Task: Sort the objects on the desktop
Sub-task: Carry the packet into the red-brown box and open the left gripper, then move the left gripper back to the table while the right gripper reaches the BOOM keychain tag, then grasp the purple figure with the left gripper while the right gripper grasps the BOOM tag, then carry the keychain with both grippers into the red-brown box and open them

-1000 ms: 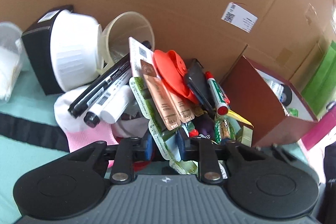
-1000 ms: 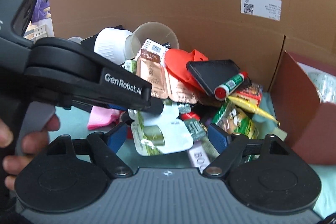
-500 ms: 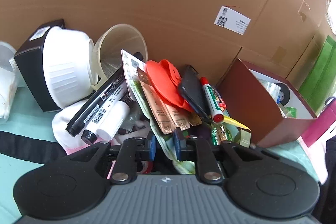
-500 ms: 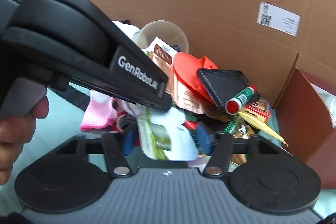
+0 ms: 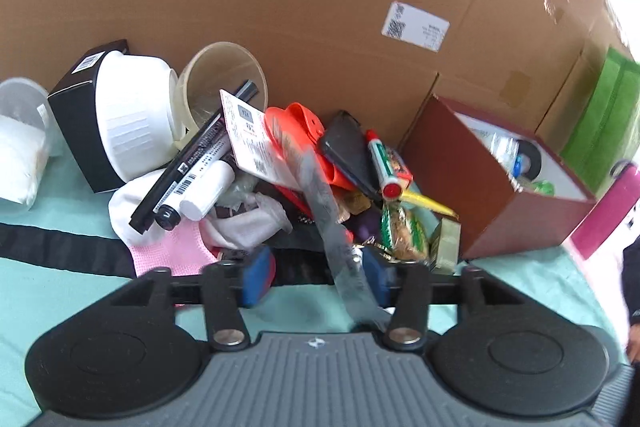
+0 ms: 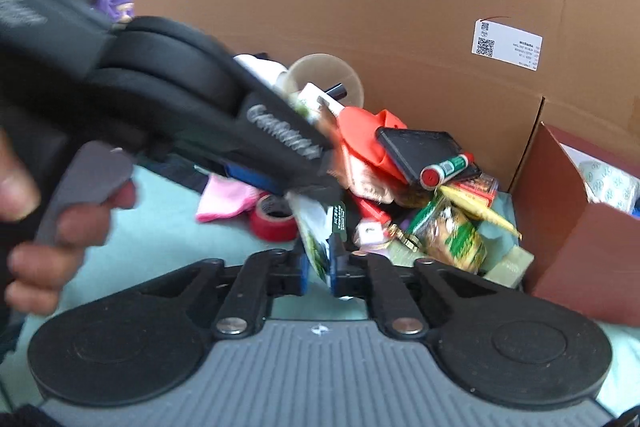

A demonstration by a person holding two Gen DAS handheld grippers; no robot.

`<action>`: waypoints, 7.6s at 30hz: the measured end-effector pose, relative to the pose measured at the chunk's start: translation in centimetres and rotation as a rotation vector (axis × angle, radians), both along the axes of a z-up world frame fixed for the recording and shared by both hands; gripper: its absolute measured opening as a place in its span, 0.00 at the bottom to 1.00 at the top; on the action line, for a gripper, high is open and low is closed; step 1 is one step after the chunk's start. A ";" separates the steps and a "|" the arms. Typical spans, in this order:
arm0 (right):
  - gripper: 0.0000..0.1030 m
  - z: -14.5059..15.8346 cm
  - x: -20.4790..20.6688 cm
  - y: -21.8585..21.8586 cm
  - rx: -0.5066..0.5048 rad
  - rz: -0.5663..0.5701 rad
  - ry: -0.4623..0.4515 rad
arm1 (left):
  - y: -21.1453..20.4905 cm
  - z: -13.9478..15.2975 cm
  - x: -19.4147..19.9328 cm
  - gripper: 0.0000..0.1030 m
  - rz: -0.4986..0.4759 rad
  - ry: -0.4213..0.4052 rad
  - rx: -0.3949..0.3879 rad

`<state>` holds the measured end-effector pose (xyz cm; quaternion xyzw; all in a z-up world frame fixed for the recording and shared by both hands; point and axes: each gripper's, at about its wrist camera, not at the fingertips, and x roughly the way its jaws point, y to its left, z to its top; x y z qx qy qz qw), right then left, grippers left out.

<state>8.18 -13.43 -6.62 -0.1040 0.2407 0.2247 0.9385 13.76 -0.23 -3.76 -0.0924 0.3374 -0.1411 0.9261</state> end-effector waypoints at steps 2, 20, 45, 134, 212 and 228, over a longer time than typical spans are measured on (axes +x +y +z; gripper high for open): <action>0.02 0.0 -1.0 -0.3 0.012 0.006 0.003 | -0.4 -0.6 0.2 0.44 -0.013 0.042 -0.003; 0.01 4.5 -7.9 -5.5 0.109 0.000 -0.145 | -8.0 7.0 -3.8 0.00 -0.244 -0.157 0.021; 0.02 6.2 6.8 -15.0 0.032 -0.213 -0.216 | -18.8 6.5 13.0 0.04 -0.299 -0.098 -0.078; 0.15 -1.9 -7.6 -5.5 0.095 0.068 0.259 | -2.8 -4.3 -6.2 0.69 -0.152 0.062 0.045; 0.15 5.6 -10.7 -6.7 0.180 0.140 0.048 | -1.1 9.2 -6.7 0.19 -0.184 -0.170 -0.110; 0.15 11.1 -7.7 -16.0 0.138 -0.135 -0.197 | -12.3 14.4 -0.2 0.19 -0.386 -0.209 -0.174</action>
